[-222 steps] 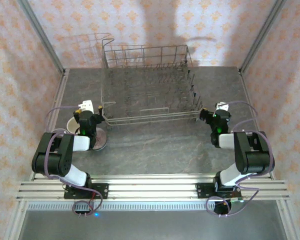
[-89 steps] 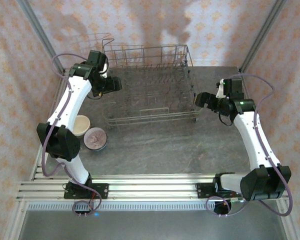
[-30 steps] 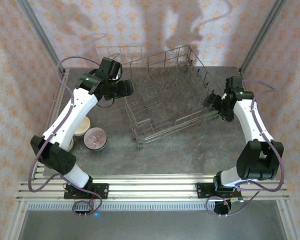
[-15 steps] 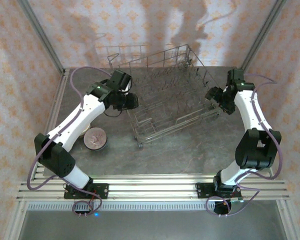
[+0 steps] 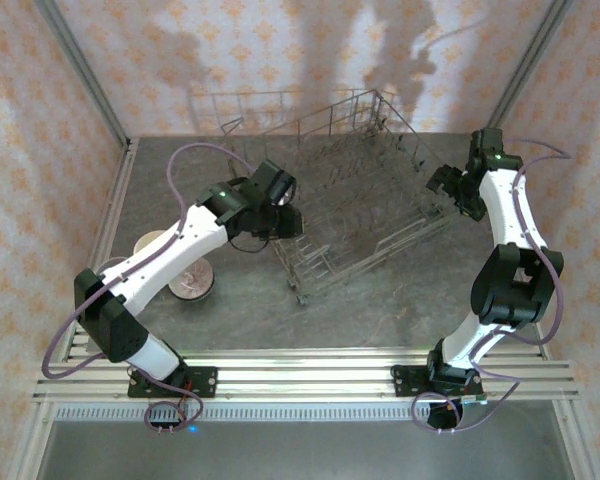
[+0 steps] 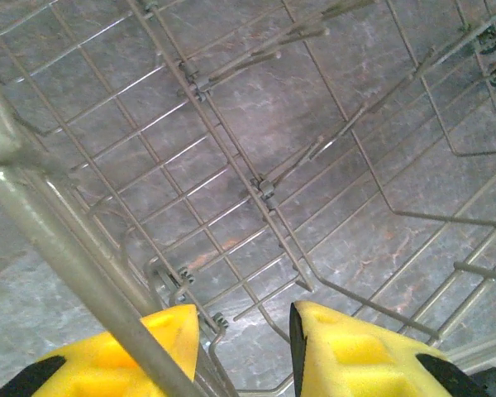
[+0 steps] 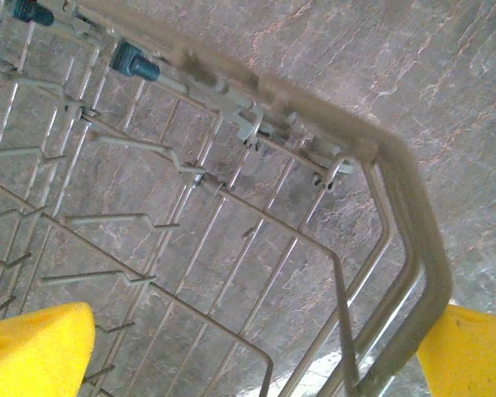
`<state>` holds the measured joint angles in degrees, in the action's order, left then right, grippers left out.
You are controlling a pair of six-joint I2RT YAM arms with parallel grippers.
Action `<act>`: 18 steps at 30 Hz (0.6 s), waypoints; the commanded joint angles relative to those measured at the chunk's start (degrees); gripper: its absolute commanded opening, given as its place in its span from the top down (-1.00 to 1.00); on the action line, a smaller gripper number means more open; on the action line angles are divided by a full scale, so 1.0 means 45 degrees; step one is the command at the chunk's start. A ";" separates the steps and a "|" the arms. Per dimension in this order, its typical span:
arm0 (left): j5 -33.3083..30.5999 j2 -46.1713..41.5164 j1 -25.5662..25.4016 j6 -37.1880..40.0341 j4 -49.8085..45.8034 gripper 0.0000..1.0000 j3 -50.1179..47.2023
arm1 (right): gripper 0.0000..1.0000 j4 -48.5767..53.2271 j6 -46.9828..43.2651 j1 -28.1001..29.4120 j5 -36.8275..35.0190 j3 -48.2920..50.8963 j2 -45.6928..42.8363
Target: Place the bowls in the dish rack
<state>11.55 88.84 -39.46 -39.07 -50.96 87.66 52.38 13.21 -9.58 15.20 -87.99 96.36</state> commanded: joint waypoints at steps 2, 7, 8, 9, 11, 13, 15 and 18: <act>0.0545 0.0574 -0.1521 -0.0517 0.0464 0.33 0.0570 | -0.99 0.0243 -0.0465 0.0069 -0.0534 -0.0126 -0.0666; 0.0405 0.1267 -0.2333 -0.0521 0.0257 0.30 0.1412 | -0.99 0.0561 -0.0757 -0.0017 -0.1533 0.0155 -0.1203; 0.0313 0.1315 -0.2409 -0.0517 0.0279 0.23 0.1482 | -0.99 0.0589 -0.0798 -0.0054 -0.1727 0.0219 -0.1402; 0.0223 0.1333 -0.2444 -0.0517 0.0240 0.16 0.1546 | -0.99 0.0601 -0.0841 -0.0091 -0.1883 0.0269 -0.1562; -0.0204 0.1264 -0.2442 -0.0426 0.0009 0.04 0.1720 | -0.99 0.0660 -0.0956 -0.0117 -0.2116 0.0282 -0.1917; -0.0676 0.1067 -0.2442 -0.0243 -0.0176 -0.15 0.1855 | -0.99 0.0713 -0.1051 -0.0136 -0.2165 0.0245 -0.2191; -0.0982 0.0856 -0.2394 -0.0024 -0.0217 -0.25 0.2007 | -0.99 0.0723 -0.1149 -0.0136 -0.1953 0.0218 -0.2357; -0.1141 0.0716 -0.2148 0.0289 -0.0368 -0.33 0.2280 | -0.99 0.0703 -0.1196 -0.0133 -0.1415 0.0151 -0.2425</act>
<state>9.56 93.78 -50.06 -40.18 -51.81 95.29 54.06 9.06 -9.82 8.62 -87.15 86.32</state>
